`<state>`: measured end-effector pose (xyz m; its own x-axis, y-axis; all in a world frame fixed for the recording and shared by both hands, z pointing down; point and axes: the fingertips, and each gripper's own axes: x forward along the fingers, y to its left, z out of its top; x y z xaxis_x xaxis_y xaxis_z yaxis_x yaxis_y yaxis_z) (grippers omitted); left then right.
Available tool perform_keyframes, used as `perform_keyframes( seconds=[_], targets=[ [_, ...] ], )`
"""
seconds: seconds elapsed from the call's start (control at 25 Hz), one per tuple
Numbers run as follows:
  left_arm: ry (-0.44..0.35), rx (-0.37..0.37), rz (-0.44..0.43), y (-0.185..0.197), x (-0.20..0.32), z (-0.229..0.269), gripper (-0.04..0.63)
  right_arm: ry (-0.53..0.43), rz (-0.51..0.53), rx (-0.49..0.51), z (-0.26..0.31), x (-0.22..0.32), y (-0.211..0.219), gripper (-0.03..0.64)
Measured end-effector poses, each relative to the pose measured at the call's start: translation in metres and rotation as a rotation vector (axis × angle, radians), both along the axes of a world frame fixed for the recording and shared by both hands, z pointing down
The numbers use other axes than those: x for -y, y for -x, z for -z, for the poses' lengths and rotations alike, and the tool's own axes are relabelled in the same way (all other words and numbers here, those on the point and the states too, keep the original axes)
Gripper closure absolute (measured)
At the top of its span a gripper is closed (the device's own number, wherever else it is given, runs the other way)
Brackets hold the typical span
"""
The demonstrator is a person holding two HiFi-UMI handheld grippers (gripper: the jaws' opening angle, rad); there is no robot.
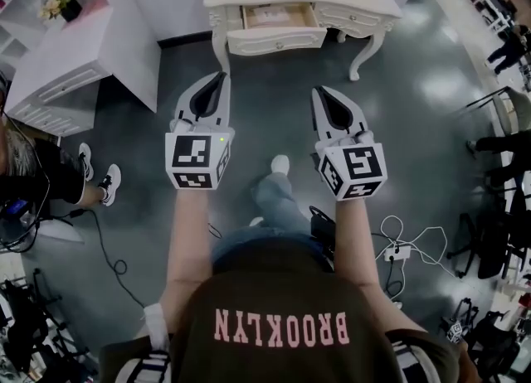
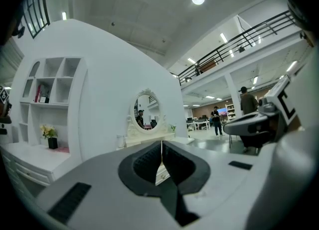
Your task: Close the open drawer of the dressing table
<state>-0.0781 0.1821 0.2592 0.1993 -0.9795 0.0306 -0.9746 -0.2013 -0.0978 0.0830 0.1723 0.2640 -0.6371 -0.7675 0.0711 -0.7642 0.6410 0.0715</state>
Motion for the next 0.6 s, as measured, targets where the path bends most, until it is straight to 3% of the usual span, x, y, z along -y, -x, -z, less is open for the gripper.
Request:
perform_keyframes(
  seconds=[0.6],
  targets=[
    [0.036, -0.011, 0.059, 0.025, 0.135, -0.003, 0.589, 0.028, 0.009, 0.015, 0.000, 0.155, 0.016, 0.620]
  ],
)
